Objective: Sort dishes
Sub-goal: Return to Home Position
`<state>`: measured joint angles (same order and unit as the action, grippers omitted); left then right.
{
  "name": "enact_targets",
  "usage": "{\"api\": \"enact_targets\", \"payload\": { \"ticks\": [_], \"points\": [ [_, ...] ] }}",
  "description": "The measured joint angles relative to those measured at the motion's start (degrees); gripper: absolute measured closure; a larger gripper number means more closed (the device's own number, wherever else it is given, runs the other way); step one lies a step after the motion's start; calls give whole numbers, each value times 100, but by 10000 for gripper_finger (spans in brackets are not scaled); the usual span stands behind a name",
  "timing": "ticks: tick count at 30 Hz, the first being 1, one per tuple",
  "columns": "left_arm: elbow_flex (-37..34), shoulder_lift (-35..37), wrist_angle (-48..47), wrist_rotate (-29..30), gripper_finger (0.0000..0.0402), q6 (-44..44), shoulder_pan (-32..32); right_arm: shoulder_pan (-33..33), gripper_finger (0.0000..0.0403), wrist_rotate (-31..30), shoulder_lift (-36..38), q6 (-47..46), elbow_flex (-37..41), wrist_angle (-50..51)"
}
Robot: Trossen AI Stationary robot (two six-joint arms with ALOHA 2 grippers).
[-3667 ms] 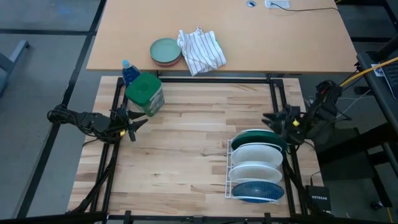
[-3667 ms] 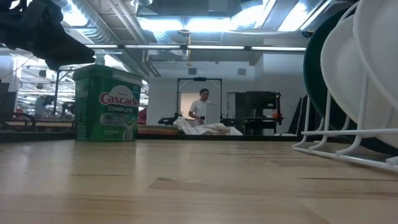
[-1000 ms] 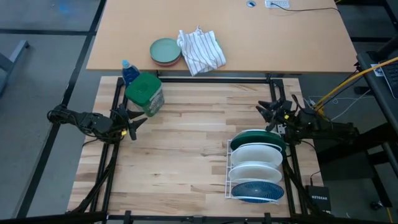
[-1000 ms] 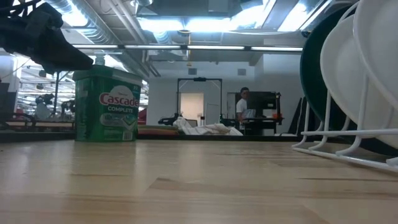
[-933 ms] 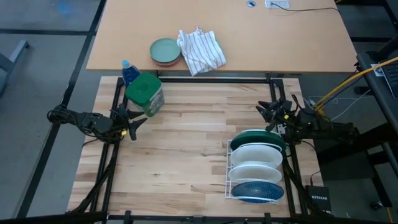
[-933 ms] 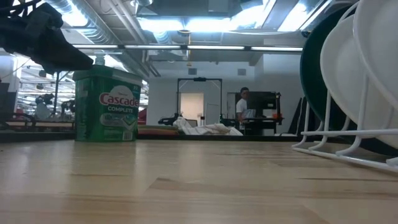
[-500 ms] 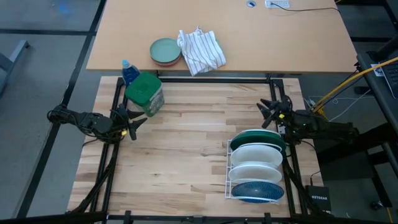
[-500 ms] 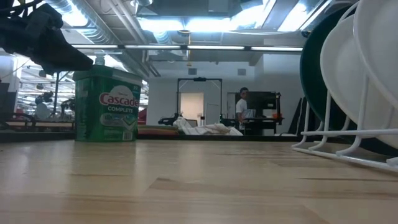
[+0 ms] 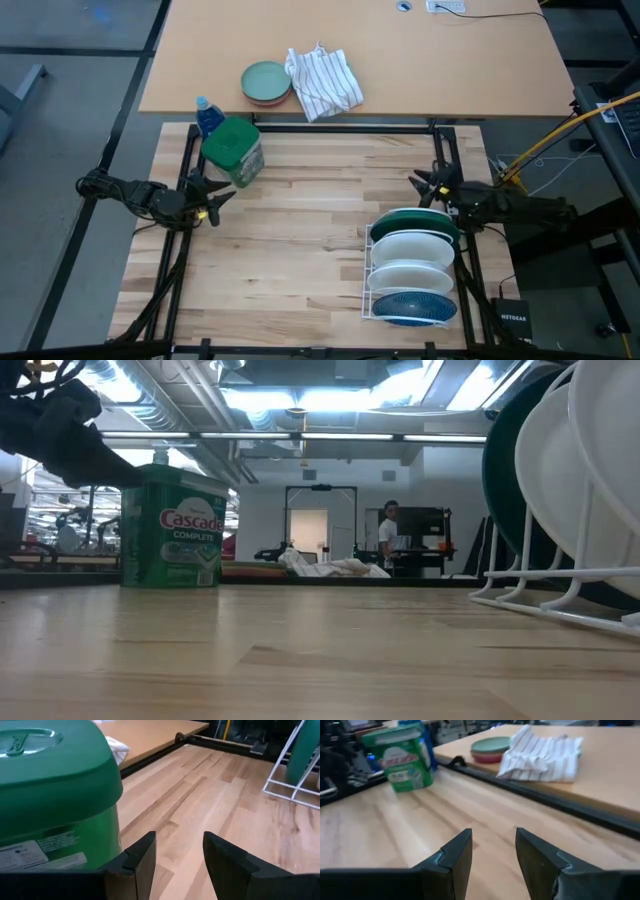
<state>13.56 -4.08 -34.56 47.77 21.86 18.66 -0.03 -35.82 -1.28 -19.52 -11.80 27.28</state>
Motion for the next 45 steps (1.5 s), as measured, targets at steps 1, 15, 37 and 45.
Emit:
{"api": "enact_targets", "payload": {
  "ticks": [1,15,37,45],
  "points": [
    [0,1,-32,-1,249,50,1,0,249,102,0,-8,57,-39],
    [-7,-4,-608,2,249,980,1,0,249,442,-37,23,350,-387],
    [-7,-9,-1033,0,249,960,1,2,249,744,-37,27,355,-358],
    [-7,-9,-1032,0,249,966,-1,1,249,742,-37,30,357,-358]
  ]
}}
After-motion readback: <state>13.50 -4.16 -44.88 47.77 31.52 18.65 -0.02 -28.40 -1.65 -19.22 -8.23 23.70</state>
